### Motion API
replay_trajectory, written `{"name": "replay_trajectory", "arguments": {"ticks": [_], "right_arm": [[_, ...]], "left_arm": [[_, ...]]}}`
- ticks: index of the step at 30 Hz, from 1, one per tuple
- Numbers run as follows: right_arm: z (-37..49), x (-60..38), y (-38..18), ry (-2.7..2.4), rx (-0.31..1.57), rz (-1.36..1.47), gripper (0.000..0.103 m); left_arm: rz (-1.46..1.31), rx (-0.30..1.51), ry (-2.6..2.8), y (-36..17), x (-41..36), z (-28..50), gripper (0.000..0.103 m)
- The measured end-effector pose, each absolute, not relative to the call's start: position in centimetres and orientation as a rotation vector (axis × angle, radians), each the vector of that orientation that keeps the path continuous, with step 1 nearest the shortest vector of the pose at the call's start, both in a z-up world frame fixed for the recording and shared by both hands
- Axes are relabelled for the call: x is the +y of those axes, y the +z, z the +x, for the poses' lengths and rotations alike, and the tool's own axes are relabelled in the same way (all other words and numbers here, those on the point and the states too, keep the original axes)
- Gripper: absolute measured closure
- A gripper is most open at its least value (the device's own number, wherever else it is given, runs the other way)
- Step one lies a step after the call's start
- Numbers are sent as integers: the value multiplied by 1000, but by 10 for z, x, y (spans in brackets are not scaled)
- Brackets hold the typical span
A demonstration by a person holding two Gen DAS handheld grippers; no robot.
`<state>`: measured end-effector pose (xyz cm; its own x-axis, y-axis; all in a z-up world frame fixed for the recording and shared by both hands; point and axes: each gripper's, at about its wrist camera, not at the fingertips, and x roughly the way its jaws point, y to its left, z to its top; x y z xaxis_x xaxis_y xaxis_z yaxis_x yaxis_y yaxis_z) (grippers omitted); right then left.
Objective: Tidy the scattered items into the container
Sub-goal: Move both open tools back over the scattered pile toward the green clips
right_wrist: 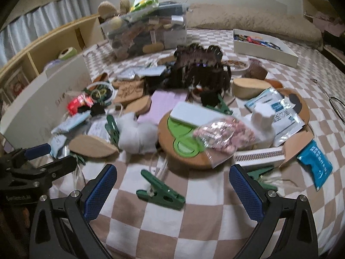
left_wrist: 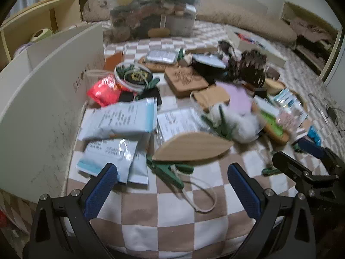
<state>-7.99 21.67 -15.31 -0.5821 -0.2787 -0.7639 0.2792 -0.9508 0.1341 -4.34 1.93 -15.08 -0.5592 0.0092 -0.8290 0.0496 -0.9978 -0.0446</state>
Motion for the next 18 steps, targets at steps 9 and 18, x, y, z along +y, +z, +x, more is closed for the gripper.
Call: {"name": "replay_trajectory", "arguments": {"ticks": [9,18], "right_arm": [[-76,209,-173,-2552,28,1291,0],[-70,202,-183,-2613,134,1247,0]], "left_arm": [[1453,2,-2604,-168,13,-49,0],[1464,95,-2579,-181,5,-48,0]]}}
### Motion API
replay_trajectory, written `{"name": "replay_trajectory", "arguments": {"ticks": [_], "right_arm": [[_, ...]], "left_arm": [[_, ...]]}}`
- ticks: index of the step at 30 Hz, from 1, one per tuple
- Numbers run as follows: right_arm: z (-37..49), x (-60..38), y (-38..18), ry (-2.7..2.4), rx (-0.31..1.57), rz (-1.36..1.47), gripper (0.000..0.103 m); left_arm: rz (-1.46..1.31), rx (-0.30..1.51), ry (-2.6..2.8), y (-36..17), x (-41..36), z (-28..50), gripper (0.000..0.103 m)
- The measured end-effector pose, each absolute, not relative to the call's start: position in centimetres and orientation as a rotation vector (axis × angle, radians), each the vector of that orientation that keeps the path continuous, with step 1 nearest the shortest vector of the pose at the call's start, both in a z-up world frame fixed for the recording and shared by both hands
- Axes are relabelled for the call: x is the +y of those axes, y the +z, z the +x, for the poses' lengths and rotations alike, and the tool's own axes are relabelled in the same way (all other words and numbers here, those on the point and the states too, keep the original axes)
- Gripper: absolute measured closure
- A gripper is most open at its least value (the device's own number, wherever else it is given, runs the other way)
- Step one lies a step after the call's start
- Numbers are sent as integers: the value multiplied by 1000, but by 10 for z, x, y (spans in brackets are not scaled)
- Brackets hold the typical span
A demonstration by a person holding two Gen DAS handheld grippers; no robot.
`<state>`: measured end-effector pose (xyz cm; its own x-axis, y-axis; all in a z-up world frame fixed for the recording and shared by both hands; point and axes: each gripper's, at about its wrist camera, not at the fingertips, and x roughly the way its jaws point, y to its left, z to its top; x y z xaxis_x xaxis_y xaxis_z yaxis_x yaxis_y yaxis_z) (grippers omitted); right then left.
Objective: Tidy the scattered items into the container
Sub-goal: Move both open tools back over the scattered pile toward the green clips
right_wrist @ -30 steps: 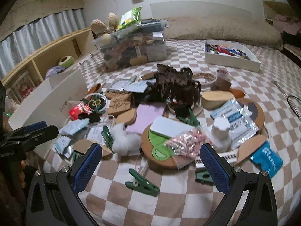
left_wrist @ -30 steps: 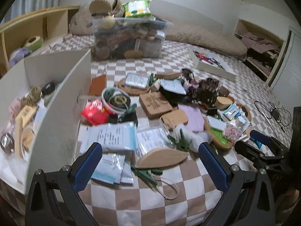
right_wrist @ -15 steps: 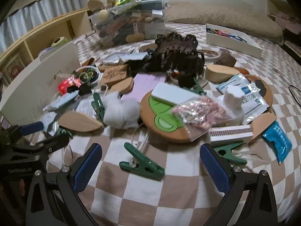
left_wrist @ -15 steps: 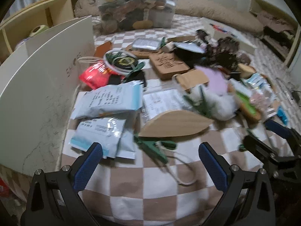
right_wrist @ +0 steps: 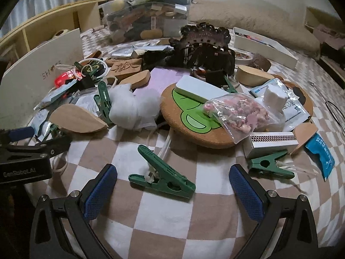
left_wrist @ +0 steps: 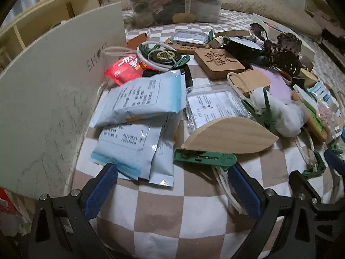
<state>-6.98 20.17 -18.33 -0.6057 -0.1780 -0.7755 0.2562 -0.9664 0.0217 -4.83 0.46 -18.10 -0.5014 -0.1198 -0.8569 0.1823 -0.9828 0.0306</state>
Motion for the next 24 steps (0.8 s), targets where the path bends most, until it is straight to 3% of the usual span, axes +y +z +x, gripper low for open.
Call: {"name": "replay_trajectory", "arguments": {"ticks": [24], "right_arm": [[-67,204,-184,-2634,57,1216,0]], "left_arm": [[1579,324,-2710,-172,8,-32,3]]}}
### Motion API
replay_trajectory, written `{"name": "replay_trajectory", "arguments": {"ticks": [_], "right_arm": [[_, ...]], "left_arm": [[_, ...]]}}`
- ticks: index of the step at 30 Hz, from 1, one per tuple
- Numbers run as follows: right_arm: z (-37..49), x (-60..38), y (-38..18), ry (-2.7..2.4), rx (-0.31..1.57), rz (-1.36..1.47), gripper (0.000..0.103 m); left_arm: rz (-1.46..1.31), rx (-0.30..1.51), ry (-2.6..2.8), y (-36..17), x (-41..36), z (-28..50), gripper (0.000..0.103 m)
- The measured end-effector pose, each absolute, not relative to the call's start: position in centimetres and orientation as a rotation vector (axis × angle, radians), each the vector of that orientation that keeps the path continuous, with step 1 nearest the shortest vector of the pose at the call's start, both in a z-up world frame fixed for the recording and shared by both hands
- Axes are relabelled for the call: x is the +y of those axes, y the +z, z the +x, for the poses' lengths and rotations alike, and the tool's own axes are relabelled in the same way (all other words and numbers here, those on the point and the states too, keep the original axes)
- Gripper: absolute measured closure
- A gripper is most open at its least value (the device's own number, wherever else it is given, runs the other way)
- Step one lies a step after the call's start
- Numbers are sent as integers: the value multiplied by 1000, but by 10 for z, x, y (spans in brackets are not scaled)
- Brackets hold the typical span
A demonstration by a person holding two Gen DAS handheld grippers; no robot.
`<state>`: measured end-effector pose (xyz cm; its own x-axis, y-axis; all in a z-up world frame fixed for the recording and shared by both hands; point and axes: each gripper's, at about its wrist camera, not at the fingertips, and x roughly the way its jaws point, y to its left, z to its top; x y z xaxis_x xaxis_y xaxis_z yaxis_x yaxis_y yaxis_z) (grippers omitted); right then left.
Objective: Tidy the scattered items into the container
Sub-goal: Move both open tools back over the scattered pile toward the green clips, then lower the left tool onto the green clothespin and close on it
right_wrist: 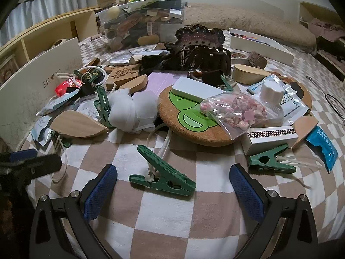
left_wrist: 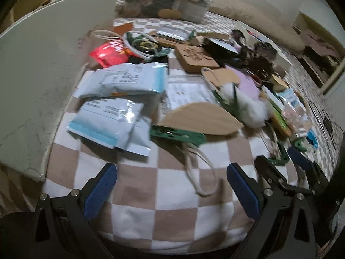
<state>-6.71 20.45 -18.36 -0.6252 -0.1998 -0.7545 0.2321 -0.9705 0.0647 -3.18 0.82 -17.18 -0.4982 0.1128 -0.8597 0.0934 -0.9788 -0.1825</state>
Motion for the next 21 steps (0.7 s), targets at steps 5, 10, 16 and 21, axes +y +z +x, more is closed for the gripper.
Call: {"name": "replay_trajectory", "arguments": {"ticks": [5,10,16,21], "right_arm": [[-67,205,-183,-2634,54,1216,0],[-67,205,-183,-2634,54,1216,0],[-67,205,-183,-2634,55,1216,0],[-67,205,-183,-2634,55,1216,0]], "left_arm": [[-1541,-297,2657,-170,15,-30,27],[-1527,-331,2646,-170,13,-38,31],[-1505,-310,2629,-170,15,-42,74],[-1474,-297,2572,-169,23,-38,94]]}}
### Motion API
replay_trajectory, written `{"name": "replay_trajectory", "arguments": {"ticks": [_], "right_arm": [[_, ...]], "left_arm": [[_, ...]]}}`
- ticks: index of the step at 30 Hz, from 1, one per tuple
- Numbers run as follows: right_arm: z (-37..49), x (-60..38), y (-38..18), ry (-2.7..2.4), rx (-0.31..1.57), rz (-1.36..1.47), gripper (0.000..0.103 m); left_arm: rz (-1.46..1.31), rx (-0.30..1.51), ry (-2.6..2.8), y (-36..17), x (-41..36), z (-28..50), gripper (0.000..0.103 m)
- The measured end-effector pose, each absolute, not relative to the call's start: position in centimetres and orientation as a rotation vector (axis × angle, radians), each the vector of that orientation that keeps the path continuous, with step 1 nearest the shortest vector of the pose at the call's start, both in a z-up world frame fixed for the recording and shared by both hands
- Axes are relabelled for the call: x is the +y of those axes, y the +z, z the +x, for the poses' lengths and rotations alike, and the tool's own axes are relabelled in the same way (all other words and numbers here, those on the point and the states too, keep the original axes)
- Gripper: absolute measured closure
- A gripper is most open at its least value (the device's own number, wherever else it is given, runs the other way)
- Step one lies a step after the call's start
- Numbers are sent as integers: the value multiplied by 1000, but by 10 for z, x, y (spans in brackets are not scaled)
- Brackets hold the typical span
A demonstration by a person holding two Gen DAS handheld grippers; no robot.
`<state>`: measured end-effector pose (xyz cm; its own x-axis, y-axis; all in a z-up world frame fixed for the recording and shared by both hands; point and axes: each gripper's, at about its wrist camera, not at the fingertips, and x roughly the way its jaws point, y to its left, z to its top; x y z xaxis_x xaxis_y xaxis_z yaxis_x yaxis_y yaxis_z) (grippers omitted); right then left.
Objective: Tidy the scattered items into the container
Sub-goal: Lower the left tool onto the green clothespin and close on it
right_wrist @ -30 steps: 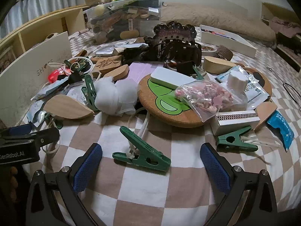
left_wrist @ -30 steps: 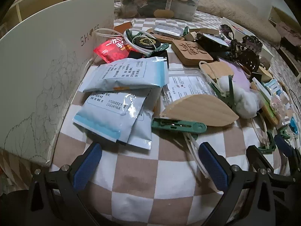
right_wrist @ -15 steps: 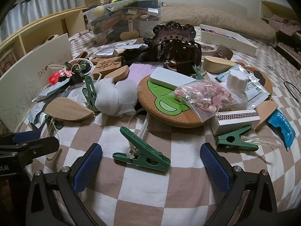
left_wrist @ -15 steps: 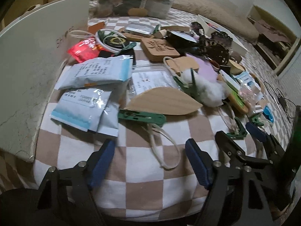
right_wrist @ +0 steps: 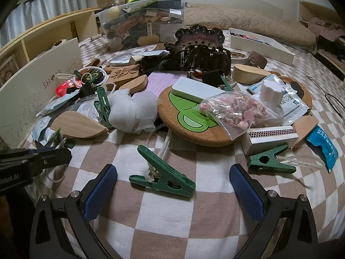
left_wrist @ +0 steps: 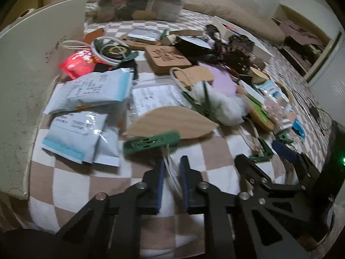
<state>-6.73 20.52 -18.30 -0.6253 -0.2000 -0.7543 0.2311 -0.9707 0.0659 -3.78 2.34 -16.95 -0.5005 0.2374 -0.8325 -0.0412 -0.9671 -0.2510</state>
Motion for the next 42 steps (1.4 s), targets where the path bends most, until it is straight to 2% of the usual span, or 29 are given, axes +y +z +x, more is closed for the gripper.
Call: {"name": "replay_trajectory", "arguments": {"ticks": [2,10,11,13,15,18,20,23,26,28,30,33,38,42], "right_arm": [[-67,205,-183,-2635,55,1216,0],[-67,209,-181,-2619,16,1210,0],[-67,211,-180,-2615,-8,1207,0],[-66,213,-179,-2605,-43,1204,0],[-65,212,-178,-2599,-50,1202,0],[-64,210,-178,-2598,-40,1204,0],[-64,209,-178,-2596,-33,1207,0],[-63,208,-177,-2586,-25,1205,5],[-61,207,-174,-2572,-22,1192,23],[-62,210,-174,-2578,-31,1197,40],[-64,215,-173,-2581,-70,1206,50],[-65,217,-172,-2567,-103,1210,50],[-63,213,-171,-2542,-95,1195,50],[-64,215,-171,-2532,-125,1200,50]], "left_arm": [[-1458,-315,2518,-170,27,-35,97],[-1461,-281,2558,-168,30,-33,97],[-1465,-277,2569,-168,29,-33,93],[-1461,-275,2572,-168,29,-31,75],[-1453,-266,2569,-167,31,-30,41],[-1448,-200,2636,-165,32,-28,29],[-1470,-219,2661,-167,28,-31,27],[-1496,-258,2668,-169,23,-35,27],[-1504,-200,2687,-169,28,-36,27],[-1510,-156,2698,-171,32,-36,26],[-1512,-138,2703,-172,34,-37,23],[-1513,-140,2710,-172,34,-38,19],[-1519,-143,2760,-175,37,-46,19],[-1504,-212,2783,-175,33,-51,19]]}}
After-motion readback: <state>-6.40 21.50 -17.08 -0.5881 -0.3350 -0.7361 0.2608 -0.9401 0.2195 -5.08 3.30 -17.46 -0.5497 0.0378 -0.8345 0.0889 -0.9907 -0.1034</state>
